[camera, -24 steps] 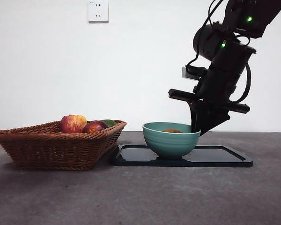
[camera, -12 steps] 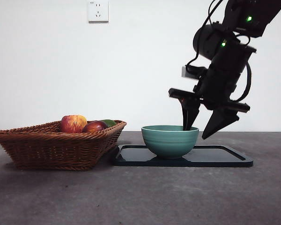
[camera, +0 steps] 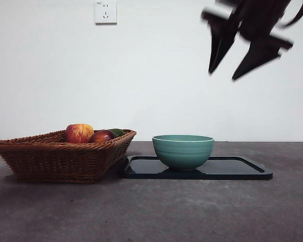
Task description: Pick up the wifruite, put it on the bowl, pick up the plate, put it on desk
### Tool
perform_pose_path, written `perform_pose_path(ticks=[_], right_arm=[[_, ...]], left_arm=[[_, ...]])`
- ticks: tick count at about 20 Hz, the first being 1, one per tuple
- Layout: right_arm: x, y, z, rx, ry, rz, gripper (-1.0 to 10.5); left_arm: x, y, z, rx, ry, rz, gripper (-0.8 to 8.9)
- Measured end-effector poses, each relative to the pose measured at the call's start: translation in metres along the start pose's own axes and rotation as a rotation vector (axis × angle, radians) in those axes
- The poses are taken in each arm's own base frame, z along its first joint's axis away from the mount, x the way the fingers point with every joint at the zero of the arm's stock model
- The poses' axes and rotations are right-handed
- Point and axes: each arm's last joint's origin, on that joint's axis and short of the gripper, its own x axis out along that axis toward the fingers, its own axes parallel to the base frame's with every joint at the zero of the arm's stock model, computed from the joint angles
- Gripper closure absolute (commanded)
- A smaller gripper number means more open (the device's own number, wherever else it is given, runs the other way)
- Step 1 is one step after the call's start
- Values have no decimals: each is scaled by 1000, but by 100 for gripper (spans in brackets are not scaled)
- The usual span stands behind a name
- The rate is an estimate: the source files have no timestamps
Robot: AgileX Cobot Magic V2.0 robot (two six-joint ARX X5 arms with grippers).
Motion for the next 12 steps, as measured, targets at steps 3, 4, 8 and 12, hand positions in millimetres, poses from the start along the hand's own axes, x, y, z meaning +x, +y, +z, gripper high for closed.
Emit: perform_pose_path(ticks=[3, 4, 8, 12], right_arm=[[-42, 7, -7, -46, -22, 29, 671], [-55, 10, -11, -67, -18, 45, 671], [-100, 20, -32, -129, 5, 82, 671], [-126, 22, -65, -173, -37, 162, 671]], left_arm=[[0, 0, 0, 0, 0, 0, 469], [0, 0, 0, 0, 0, 0, 469], [0, 0, 0, 0, 0, 0, 469], [0, 0, 0, 0, 0, 0, 469]])
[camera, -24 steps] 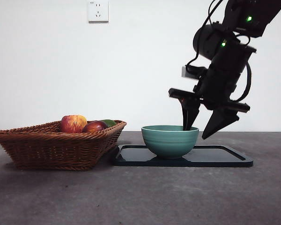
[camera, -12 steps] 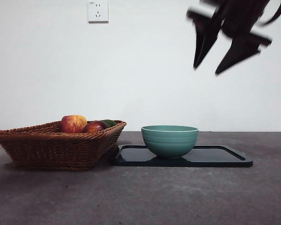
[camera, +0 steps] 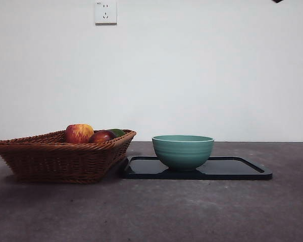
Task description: Pick up the wifruite, put it on the bowl, pick up the plate, put it on desk
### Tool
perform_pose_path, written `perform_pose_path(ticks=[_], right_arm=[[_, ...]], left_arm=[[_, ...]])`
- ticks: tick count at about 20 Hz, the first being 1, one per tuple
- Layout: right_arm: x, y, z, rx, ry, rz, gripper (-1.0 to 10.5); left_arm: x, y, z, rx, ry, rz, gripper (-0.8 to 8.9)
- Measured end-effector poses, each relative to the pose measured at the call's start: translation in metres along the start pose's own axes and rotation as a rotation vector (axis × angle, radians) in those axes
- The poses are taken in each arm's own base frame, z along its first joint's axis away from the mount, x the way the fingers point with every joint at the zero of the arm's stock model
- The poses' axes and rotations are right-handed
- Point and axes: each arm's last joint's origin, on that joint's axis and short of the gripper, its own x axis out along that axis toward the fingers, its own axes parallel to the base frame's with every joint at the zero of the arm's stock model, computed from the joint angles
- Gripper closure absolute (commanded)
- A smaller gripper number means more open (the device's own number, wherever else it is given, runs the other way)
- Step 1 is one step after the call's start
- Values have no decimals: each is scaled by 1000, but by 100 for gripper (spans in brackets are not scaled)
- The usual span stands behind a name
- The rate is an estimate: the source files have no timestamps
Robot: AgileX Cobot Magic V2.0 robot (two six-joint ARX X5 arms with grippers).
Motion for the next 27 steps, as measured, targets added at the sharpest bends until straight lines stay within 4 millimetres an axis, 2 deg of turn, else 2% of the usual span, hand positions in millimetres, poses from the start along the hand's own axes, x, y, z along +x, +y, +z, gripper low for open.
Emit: perform_pose_path(ticks=[6, 9, 14, 27], right_arm=[[-3, 1, -57, -8, 42, 126, 671], [0, -2, -77, 2, 72, 147, 671], [-7, 0, -80, -9, 36, 159, 671], [-6, -1, -80, -8, 39, 159, 671]], left_arm=[[0, 0, 0, 0, 0, 0, 469], [0, 0, 0, 0, 0, 0, 469], [0, 0, 0, 0, 0, 0, 469], [0, -1, 2, 3, -19, -6, 470]])
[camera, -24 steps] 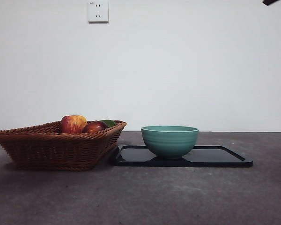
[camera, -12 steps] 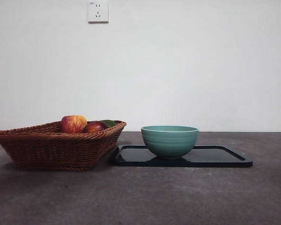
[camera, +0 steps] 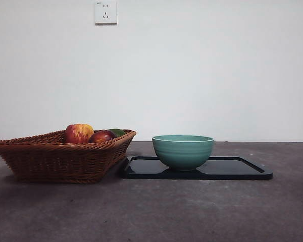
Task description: Pick up the wifruite, put it on the bowl, pick up the plate, put it on desk
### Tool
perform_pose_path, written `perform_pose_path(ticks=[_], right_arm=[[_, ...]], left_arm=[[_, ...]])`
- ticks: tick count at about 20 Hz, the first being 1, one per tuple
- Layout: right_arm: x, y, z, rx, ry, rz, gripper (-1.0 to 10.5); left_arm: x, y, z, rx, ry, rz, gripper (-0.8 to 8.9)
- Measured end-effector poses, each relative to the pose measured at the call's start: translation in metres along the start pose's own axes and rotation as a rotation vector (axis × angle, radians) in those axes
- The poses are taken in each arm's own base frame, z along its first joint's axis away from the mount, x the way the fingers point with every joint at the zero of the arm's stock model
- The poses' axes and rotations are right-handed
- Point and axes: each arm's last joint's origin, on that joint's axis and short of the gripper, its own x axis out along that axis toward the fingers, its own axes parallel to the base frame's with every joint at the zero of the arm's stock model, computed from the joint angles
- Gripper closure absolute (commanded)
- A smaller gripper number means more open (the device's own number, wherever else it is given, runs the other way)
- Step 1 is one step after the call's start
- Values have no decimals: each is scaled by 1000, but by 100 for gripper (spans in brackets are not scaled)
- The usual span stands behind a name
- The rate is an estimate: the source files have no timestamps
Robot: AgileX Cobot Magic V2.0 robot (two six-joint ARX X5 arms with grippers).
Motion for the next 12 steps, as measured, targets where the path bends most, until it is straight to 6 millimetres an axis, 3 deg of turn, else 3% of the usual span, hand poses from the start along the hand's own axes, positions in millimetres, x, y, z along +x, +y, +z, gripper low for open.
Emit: perform_pose_path(ticks=[3, 6, 12], right_arm=[[0, 0, 0, 0, 0, 0, 671], [0, 0, 0, 0, 0, 0, 671], [0, 0, 0, 2, 4, 7, 671]], left_arm=[[7, -1, 5, 0, -6, -2, 469], [31, -1, 16, -1, 37, 6, 469], [83, -13, 80, 86, 61, 5, 469]])
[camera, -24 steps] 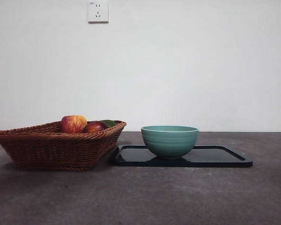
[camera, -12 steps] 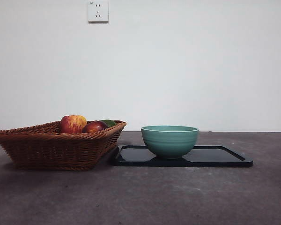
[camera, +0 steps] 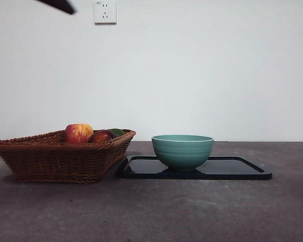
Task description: Pick up the wifruite, put it on the bowl, pick up the plate, put it on desk
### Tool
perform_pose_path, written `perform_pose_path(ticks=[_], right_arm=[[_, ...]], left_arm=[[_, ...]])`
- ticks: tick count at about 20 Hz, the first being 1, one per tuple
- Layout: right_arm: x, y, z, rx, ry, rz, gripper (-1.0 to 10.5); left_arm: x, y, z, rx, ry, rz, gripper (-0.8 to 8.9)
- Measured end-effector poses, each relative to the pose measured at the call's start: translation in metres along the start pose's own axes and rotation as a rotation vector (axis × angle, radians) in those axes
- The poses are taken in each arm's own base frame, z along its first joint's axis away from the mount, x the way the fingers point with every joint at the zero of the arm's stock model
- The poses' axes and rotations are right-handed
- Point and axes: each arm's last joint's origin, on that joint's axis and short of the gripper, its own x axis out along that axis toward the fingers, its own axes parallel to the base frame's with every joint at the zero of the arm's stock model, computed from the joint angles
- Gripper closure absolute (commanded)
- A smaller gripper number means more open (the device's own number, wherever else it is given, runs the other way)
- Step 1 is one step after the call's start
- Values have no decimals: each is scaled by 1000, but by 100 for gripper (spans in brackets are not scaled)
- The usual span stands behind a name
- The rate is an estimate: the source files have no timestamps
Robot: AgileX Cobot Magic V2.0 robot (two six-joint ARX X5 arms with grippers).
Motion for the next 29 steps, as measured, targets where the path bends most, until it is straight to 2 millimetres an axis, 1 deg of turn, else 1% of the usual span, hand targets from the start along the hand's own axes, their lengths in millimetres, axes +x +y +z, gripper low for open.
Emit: perform_pose_path(ticks=[3, 6, 9, 12, 17, 20, 23, 26, 29], right_arm=[[0, 0, 0, 0, 1, 0, 671], [-1, 0, -2, 6, 15, -2, 671], [-3, 1, -4, 4, 11, -1, 671], [-7, 2, -5, 5, -5, 1, 671], [-11, 4, -10, 29, -1, 0, 671], [-12, 4, -14, 46, 28, -3, 671], [-13, 4, -15, 53, 33, -5, 671], [-14, 4, -16, 66, 33, -5, 671], [-14, 4, -16, 71, 34, -6, 671]], left_arm=[[31, 4, 37, 37, 31, -1, 469], [66, 15, 68, 32, 58, -79, 469], [101, 32, 89, 16, 84, -90, 469], [138, 42, 101, 32, 124, -82, 469], [198, 56, 111, 91, 199, -74, 469], [230, 65, 111, 120, 233, -54, 469], [251, 71, 104, 159, 262, -24, 469], [271, 72, 90, 203, 320, 6, 470], [281, 71, 83, 223, 345, -1, 470]])
